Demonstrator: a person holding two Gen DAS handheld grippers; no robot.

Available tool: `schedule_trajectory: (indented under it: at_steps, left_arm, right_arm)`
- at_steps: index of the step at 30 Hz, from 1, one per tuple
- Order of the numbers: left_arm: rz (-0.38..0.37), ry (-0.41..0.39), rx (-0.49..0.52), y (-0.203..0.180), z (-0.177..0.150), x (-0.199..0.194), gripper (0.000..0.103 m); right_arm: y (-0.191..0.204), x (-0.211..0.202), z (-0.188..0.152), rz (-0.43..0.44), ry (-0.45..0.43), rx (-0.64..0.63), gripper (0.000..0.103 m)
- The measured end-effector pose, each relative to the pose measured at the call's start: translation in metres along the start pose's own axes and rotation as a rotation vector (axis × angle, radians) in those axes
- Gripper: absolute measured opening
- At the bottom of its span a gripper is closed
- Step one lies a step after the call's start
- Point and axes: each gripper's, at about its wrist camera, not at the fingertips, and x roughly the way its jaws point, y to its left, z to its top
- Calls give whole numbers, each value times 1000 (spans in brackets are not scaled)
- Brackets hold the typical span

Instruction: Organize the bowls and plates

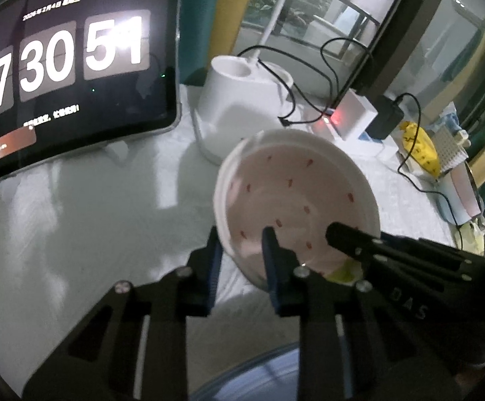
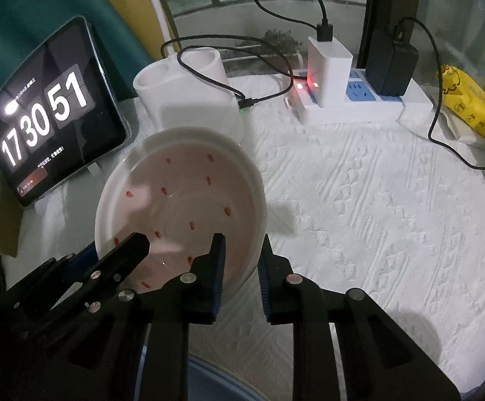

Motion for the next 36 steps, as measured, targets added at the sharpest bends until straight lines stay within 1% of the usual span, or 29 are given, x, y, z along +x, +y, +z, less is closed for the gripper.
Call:
schedule_trajectory:
  at_steps: [7, 16, 25, 36]
  left_arm:
    - [2, -38, 11, -1, 0, -12, 24]
    - [9, -101, 26, -11, -3, -41, 24]
    - [12, -151, 39, -29, -13, -77, 24]
    - [14, -179, 64, -55, -30, -109, 24]
  right_arm:
    - [1, -9, 0, 17, -14, -2, 20]
    - [1, -42, 0, 38, -63, -15, 19]
    - [-4, -81, -13, 66, -109, -17, 19]
    - [-19, -121, -34, 94, -148, -12, 19]
